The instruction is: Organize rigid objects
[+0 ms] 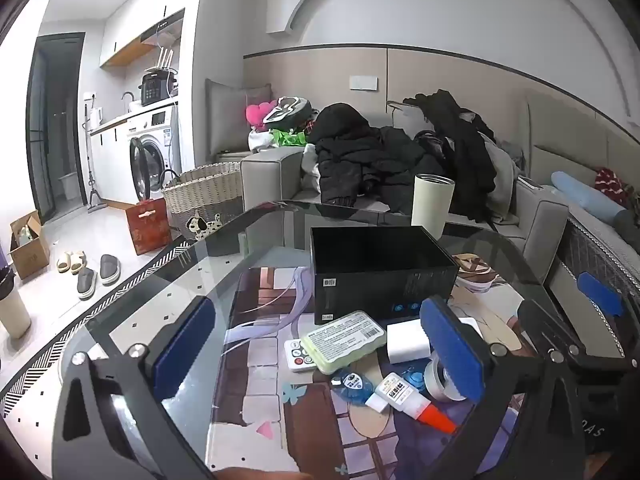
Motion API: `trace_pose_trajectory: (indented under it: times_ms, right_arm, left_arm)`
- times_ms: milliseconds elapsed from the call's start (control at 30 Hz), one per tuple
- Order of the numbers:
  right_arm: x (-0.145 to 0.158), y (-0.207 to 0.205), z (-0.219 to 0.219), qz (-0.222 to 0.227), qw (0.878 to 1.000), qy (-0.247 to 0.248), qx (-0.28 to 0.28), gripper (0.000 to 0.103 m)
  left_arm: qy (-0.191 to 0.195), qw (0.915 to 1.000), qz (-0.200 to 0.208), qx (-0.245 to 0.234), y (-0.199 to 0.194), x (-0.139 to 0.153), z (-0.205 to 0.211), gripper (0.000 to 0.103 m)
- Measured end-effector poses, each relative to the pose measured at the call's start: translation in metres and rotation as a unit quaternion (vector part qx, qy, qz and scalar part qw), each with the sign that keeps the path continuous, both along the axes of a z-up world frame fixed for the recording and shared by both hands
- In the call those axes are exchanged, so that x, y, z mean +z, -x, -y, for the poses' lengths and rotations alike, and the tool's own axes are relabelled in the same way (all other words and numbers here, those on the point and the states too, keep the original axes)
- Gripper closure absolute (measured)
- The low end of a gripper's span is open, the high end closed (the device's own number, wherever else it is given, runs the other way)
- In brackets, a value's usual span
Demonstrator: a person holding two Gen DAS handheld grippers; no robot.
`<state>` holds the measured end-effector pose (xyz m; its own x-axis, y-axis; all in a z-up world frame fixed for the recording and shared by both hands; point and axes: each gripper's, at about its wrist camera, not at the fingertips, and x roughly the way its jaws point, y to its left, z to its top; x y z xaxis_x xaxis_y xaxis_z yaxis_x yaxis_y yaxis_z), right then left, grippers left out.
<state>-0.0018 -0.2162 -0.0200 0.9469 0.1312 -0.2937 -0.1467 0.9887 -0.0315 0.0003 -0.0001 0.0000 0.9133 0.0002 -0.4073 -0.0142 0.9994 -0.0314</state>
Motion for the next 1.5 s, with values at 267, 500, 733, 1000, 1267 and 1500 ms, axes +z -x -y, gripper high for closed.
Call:
trace_pose_trajectory:
  times_ms: [267,500,733,1000,1267,1500]
  right_arm:
    - [0.0,0.0006,-0.0015,-0.003,1.0,0.0,0.0,0.001]
    - [0.0001,-0.0019,0.002,-0.007,1.0,0.0,-0.001,0.001]
    - [0.0017,-0.0052,0.002,-0.01,1.0,0.0,-0.002,0.001]
    - [-0.0005,-0.002,0.0,-0.01,1.0,-0.002,0.0,0.001]
    - [-0.0009,-0.002,-0.0017,-0.013,1.0,-0.002,0.001,0.001]
    - [-0.0031,-0.0037,-0.0035,-0.017,1.0,-0.001,0.0,0.001]
  left_arm:
    - [0.001,1.0,-0.002,0.002,0.0026,-0.0053,-0.0003,0.0]
    - [0.005,1.0,-0.004,0.002,0.0001,-0.0045,-0.0008,0.0]
    - [0.008,0.9999,-0.014,0.0,-0.0005,-0.003,-0.0004,0.0]
    - [0.01,0.9998,-0.018,-0.002,-0.002,-0.0056,0.0008,0.0]
    - [0.009,0.9998,-0.018,-0.002,-0.0025,-0.0058,0.0011,0.0]
    - [0.011,0.9997,-0.02,-0.003,-0.0031,-0.0068,0.0002,0.0]
